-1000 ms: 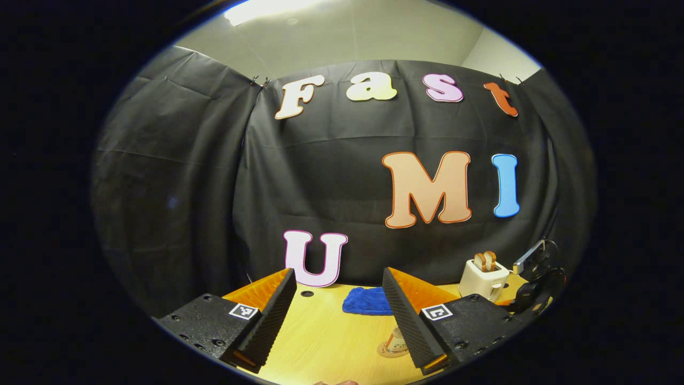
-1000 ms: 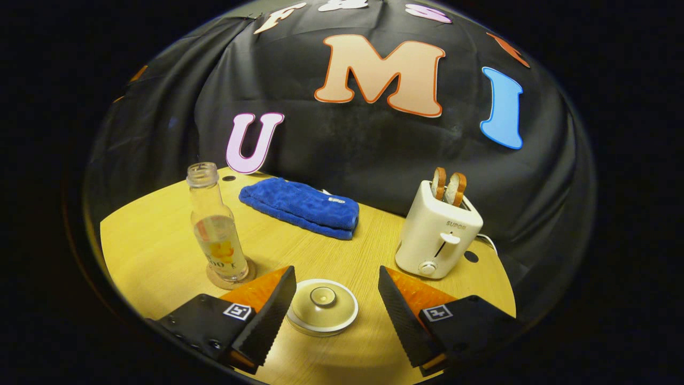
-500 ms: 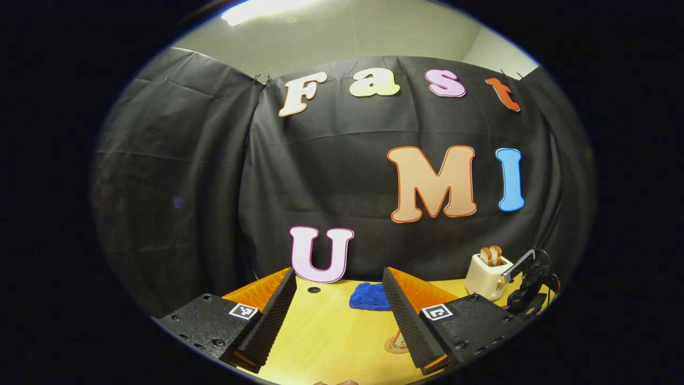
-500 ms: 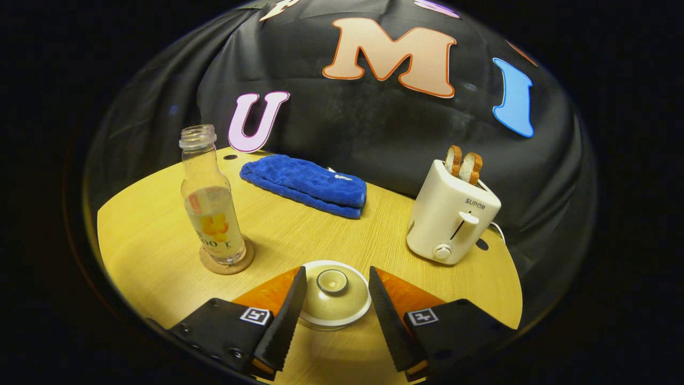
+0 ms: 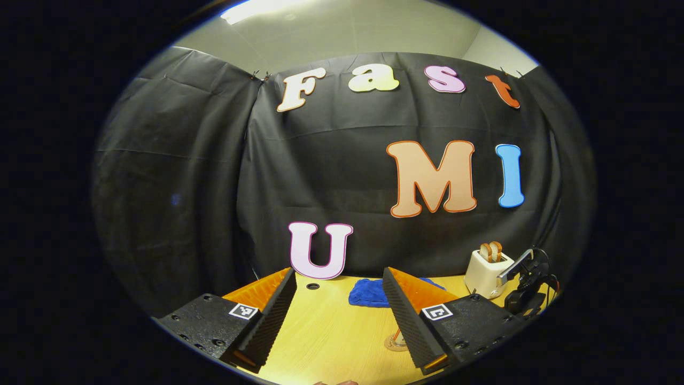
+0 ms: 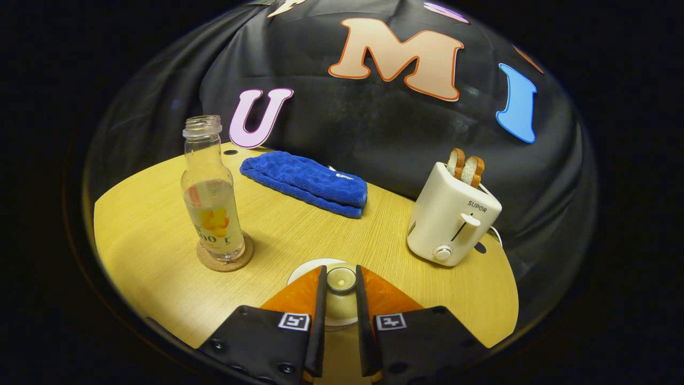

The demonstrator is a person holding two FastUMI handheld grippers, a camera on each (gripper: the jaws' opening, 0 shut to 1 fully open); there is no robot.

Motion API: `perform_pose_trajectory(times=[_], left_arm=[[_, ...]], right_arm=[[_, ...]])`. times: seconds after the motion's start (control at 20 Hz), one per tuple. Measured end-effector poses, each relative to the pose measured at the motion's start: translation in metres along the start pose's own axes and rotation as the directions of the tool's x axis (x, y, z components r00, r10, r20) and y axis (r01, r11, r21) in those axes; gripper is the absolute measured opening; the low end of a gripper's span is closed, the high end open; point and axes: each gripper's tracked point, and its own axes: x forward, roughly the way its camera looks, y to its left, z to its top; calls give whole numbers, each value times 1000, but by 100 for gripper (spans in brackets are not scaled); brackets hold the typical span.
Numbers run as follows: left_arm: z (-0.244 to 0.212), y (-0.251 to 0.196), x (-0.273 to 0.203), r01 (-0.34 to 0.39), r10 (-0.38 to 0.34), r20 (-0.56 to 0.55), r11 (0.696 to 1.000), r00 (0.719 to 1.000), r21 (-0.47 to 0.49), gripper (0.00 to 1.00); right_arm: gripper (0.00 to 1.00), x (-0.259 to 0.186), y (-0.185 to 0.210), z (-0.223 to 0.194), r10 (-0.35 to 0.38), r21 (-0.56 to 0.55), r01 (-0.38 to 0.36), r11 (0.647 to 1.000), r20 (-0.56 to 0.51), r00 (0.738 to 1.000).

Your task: Open the teacup lid with one hand, grasp the water bottle and pour water into the teacup with the other hand; after pouring, place the water bottle on the coaster and then close the teacup lid.

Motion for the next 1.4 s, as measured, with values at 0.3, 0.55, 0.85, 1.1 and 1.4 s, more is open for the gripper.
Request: perform_pose_trajectory(times=[0.3, 0.55, 0.85, 1.1, 1.4], left_arm=[[-7, -5, 4, 23, -23, -9, 1000, 1000, -12, 97], [-22, -22, 15, 95, -96, -9, 994, 995, -45, 95], [-45, -53, 23, 212, -212, 55, 977, 976, -12, 93], [-81, -89, 31, 297, -299, 80, 954, 951, 37, 95], [-145, -113, 42, 342, -343, -25, 939, 939, -32, 97]], right_arm=[[27, -9, -1, 13, 7, 38, -8, 999, 13, 1000], [24, -30, -12, 42, -5, 92, -1, 996, 64, 998], [25, -61, -35, 59, -43, 213, 26, 977, 74, 996], [25, -88, -52, 70, -79, 255, 59, 965, 71, 994], [27, -109, -70, 84, -121, 283, 92, 955, 85, 989]])
